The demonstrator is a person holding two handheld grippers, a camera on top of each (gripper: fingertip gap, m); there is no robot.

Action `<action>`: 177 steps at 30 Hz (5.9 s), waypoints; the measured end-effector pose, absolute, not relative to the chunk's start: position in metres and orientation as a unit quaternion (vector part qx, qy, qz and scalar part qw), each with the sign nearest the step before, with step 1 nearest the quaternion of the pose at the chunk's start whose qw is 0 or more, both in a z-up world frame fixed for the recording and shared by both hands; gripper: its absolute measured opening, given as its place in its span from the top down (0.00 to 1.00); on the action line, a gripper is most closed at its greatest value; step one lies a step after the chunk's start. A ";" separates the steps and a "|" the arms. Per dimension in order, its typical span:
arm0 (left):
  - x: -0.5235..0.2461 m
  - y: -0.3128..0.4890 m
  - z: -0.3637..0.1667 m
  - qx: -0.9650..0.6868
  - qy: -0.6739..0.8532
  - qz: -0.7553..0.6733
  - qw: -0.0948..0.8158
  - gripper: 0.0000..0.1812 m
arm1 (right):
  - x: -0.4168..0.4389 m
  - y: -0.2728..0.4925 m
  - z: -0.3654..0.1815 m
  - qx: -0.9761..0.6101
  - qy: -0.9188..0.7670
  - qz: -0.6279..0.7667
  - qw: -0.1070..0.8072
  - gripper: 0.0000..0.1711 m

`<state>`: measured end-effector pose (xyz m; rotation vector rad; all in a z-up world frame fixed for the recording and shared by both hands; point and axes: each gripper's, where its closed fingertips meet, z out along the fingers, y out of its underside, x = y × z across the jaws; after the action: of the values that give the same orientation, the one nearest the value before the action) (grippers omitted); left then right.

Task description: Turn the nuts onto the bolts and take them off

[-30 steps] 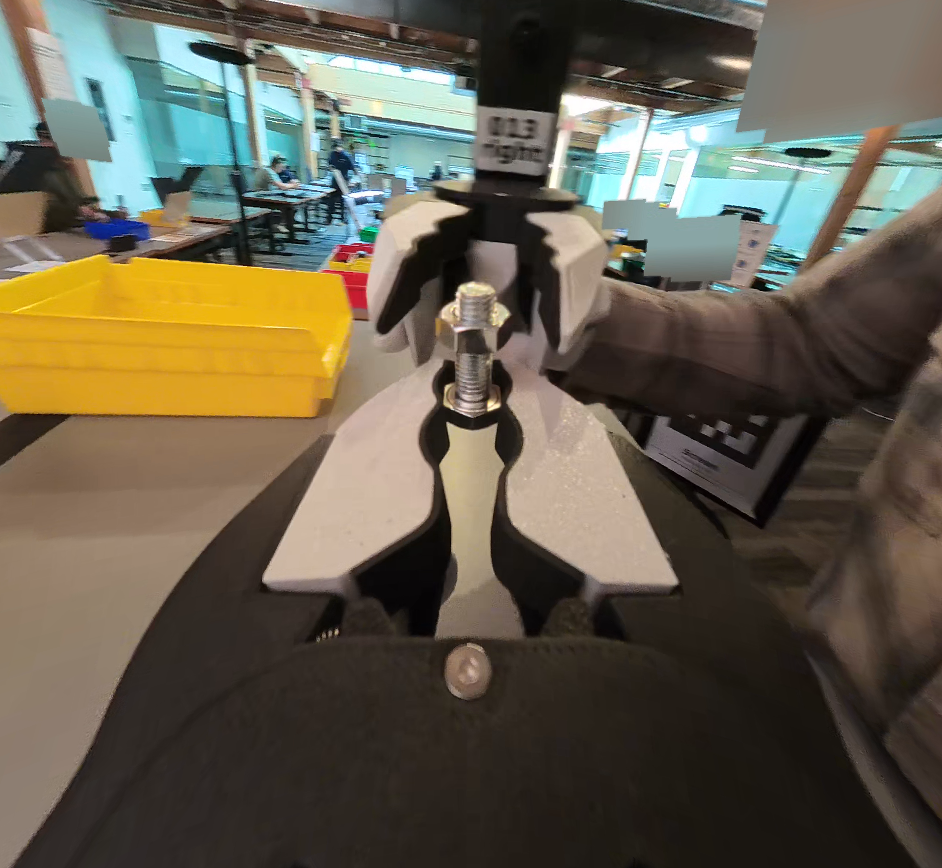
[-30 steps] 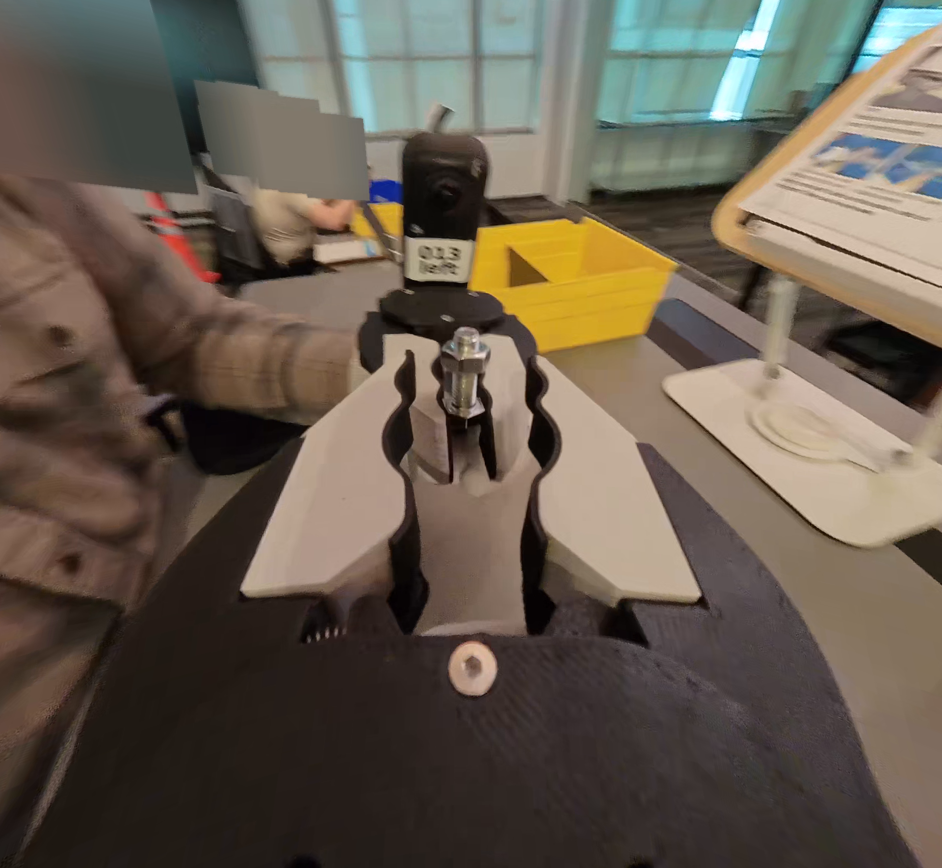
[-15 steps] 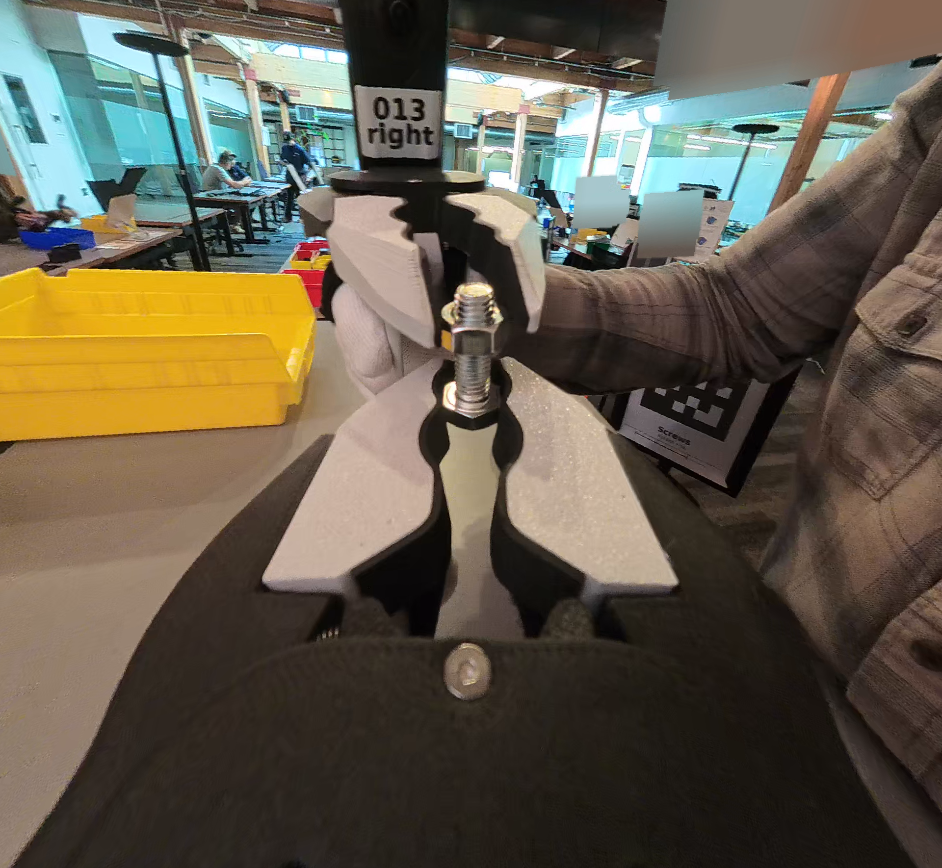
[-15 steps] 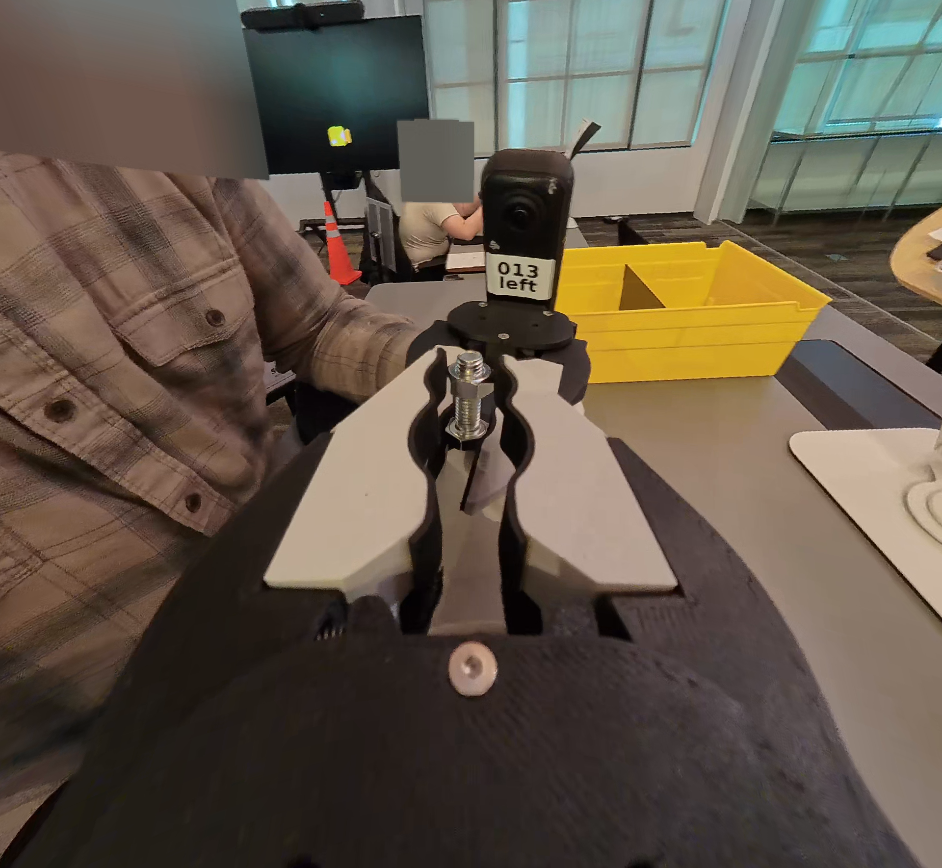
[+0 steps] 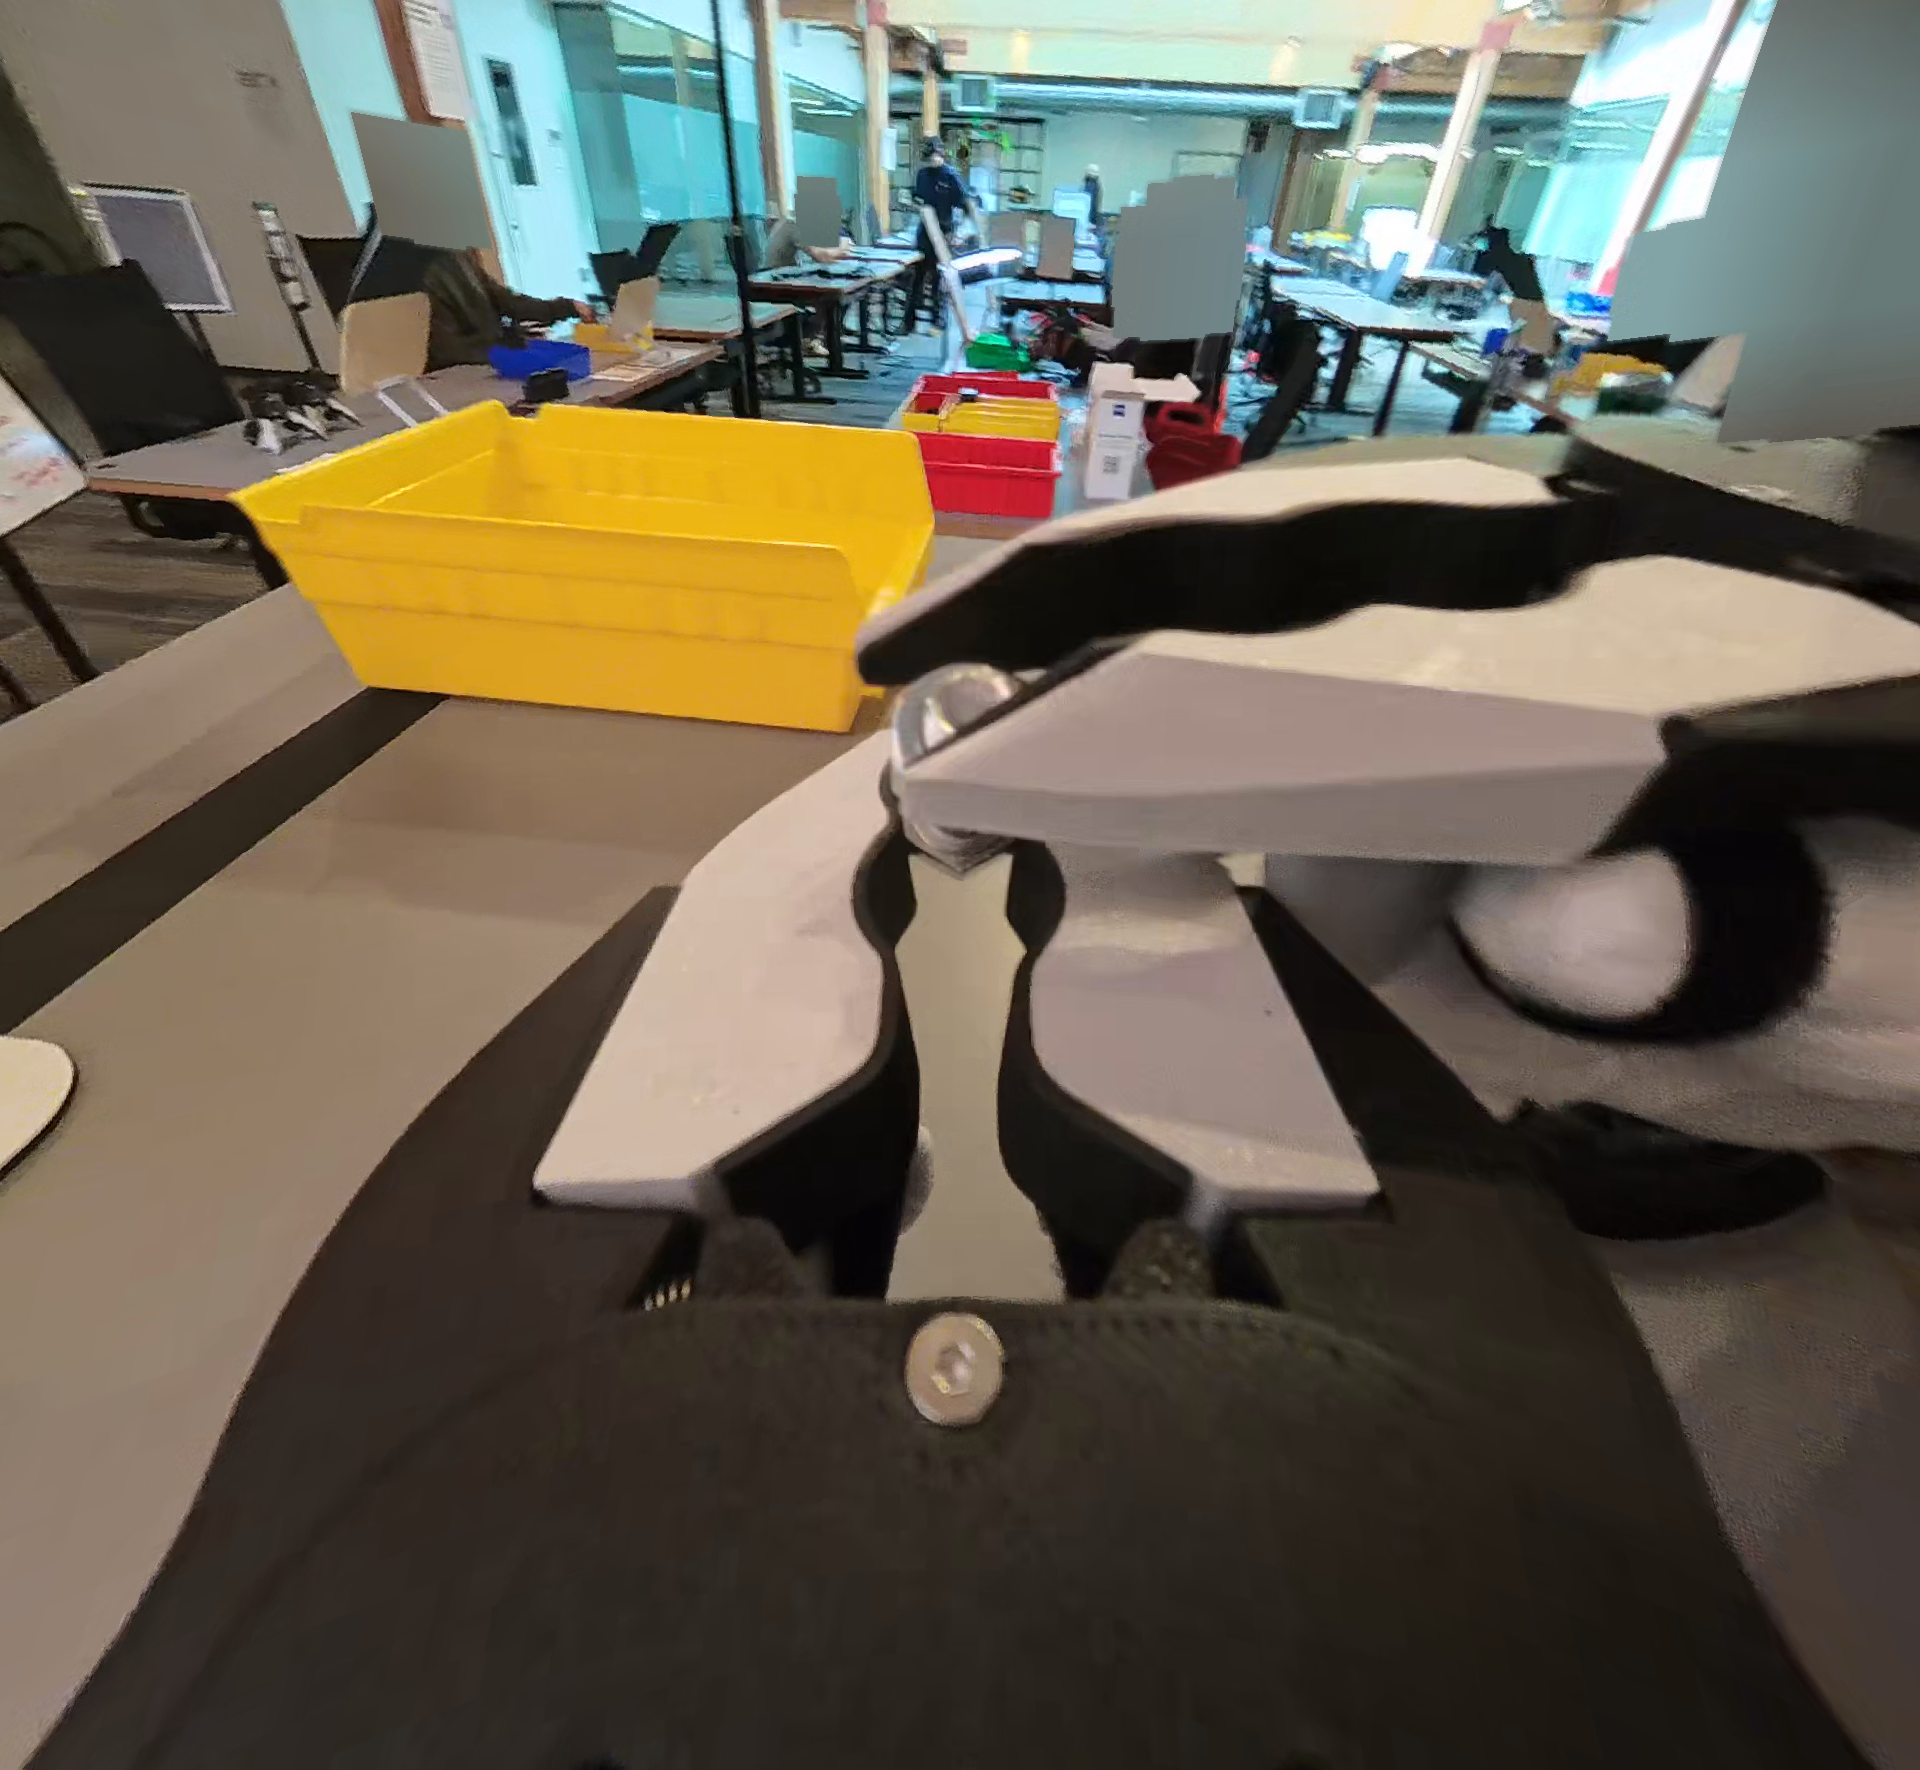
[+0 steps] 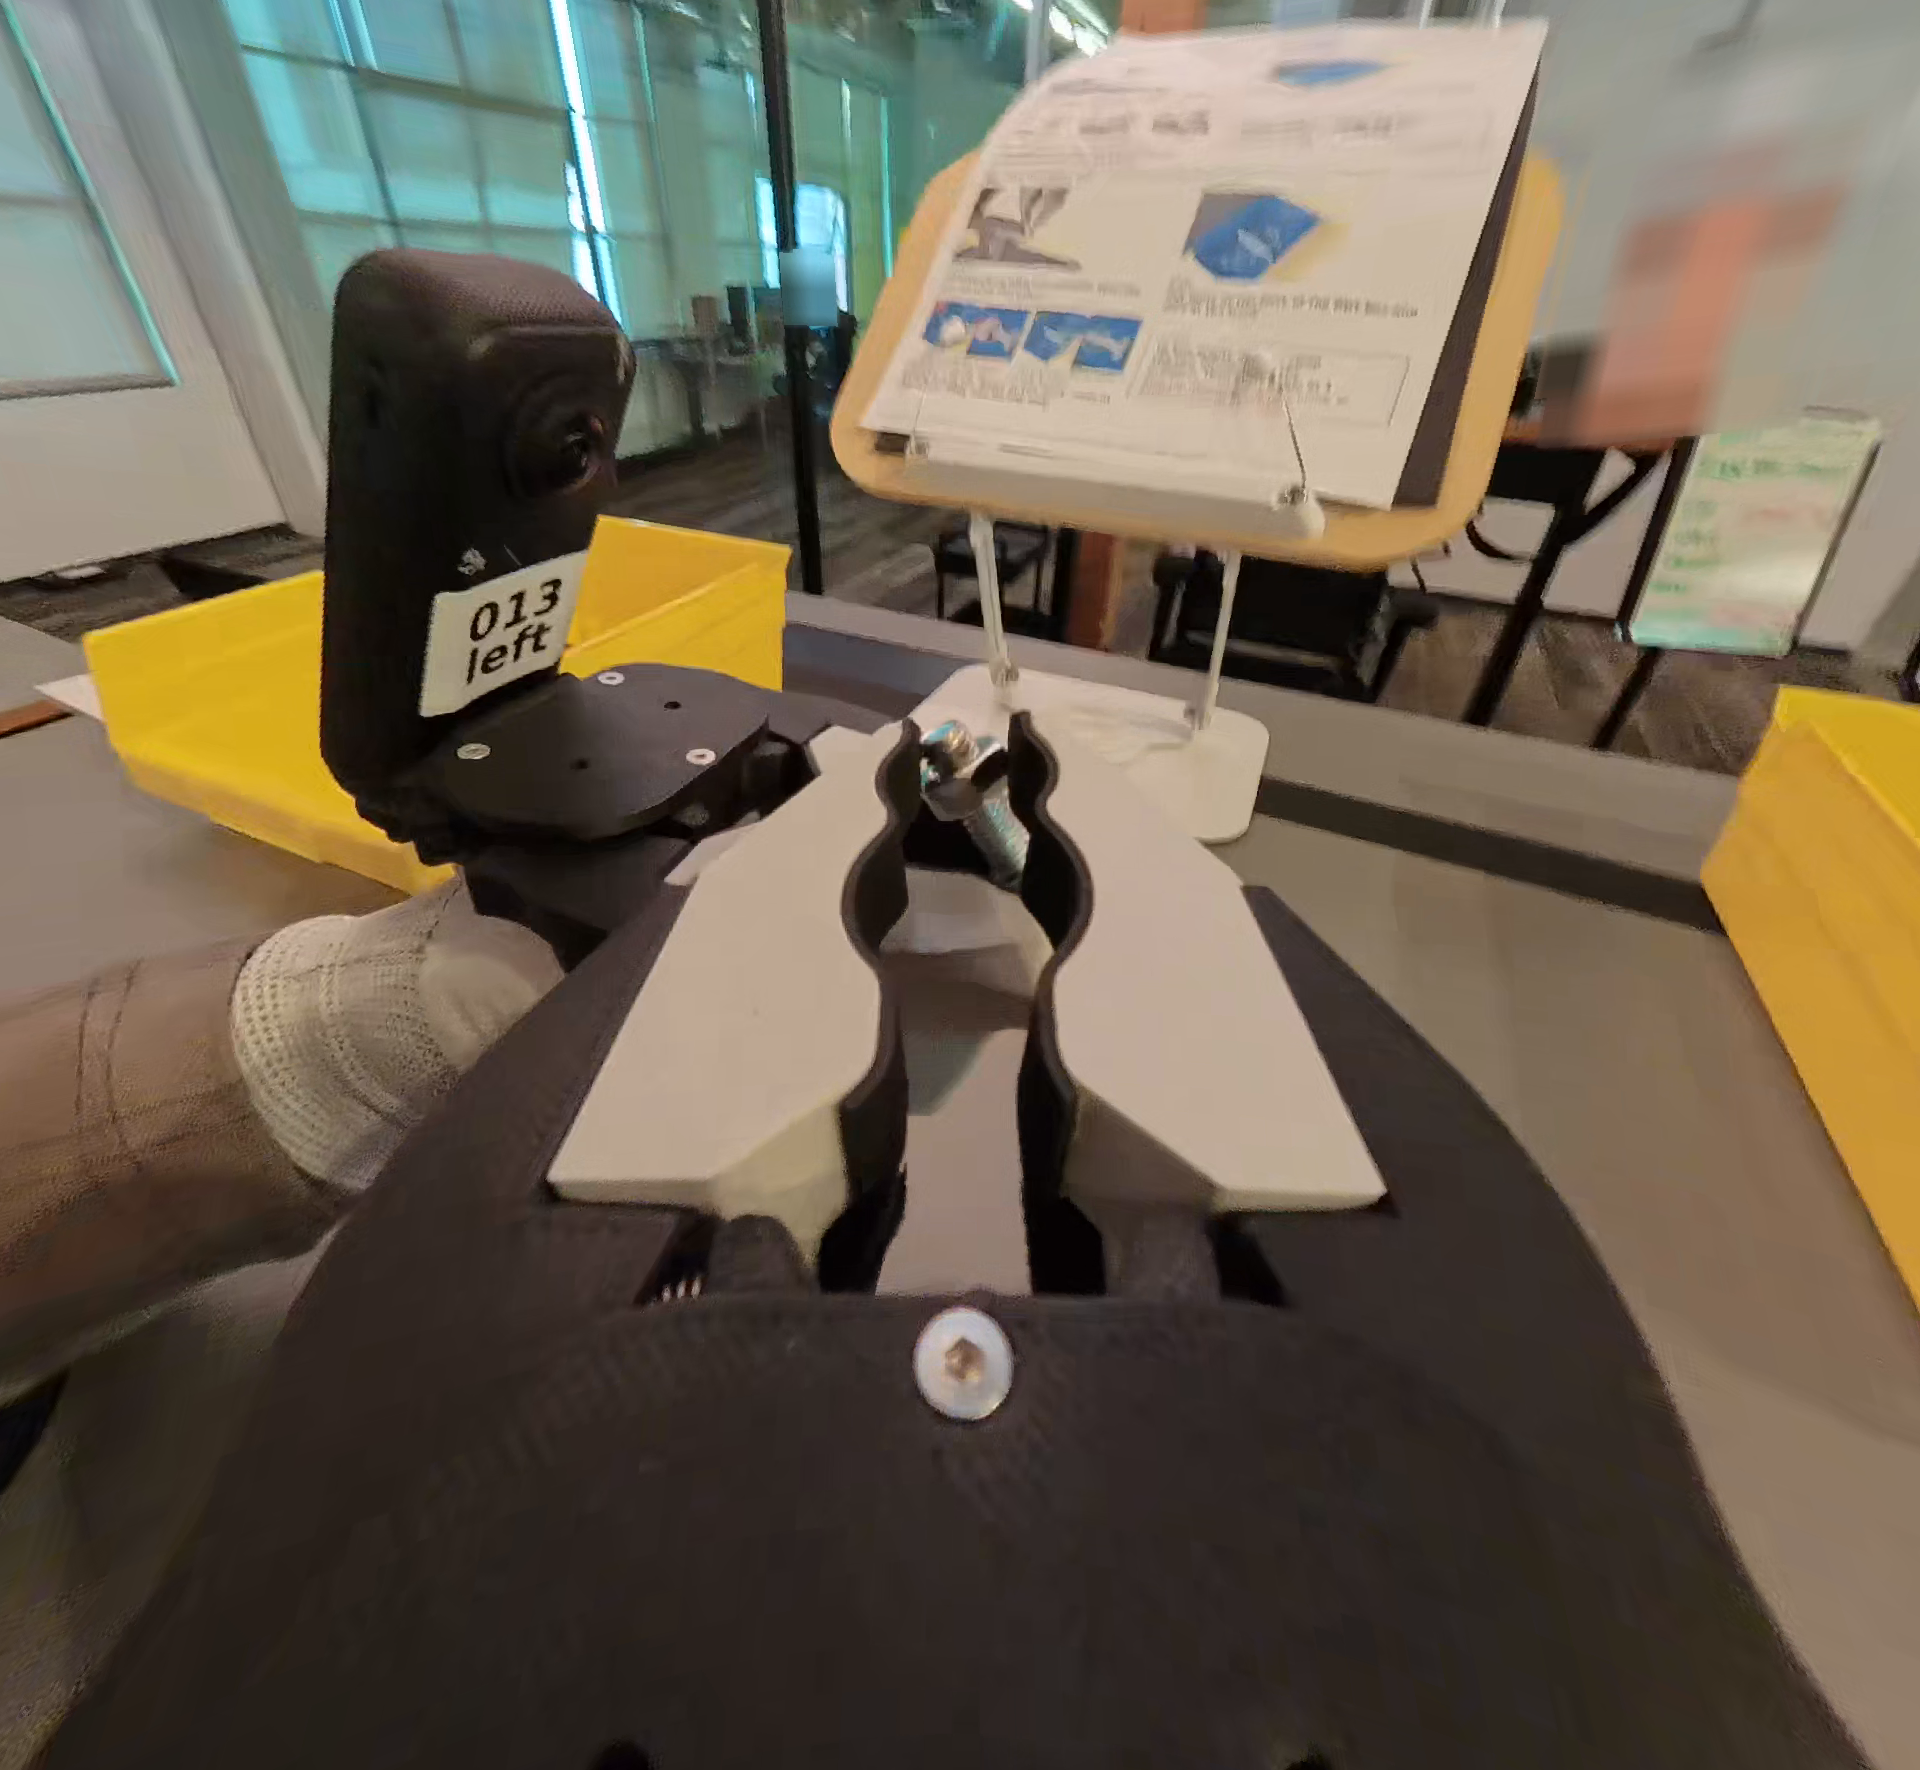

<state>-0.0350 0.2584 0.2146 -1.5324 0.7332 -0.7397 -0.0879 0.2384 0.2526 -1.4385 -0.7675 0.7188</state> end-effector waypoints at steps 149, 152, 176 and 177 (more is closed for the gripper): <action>-0.032 0.214 0.264 -0.556 0.338 -0.472 0.594 0.92 | -0.083 0.200 0.288 -0.380 -0.620 0.615 0.304 0.91; -0.032 0.214 0.264 -0.556 0.338 -0.471 0.596 0.92 | -0.082 0.200 0.288 -0.376 -0.623 0.616 0.301 0.91; -0.055 0.249 0.251 -0.617 0.275 -0.379 0.633 0.92 | -0.101 0.238 0.285 -0.557 -0.413 0.372 0.617 0.76; -0.054 0.247 0.252 -0.613 0.278 -0.385 0.631 0.92 | -0.100 0.234 0.287 -0.544 -0.435 0.406 0.591 0.76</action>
<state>-0.0543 0.2473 0.2518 -1.4037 0.6370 -0.8821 -0.0996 0.2341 0.2874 -1.2660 -1.0120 0.9456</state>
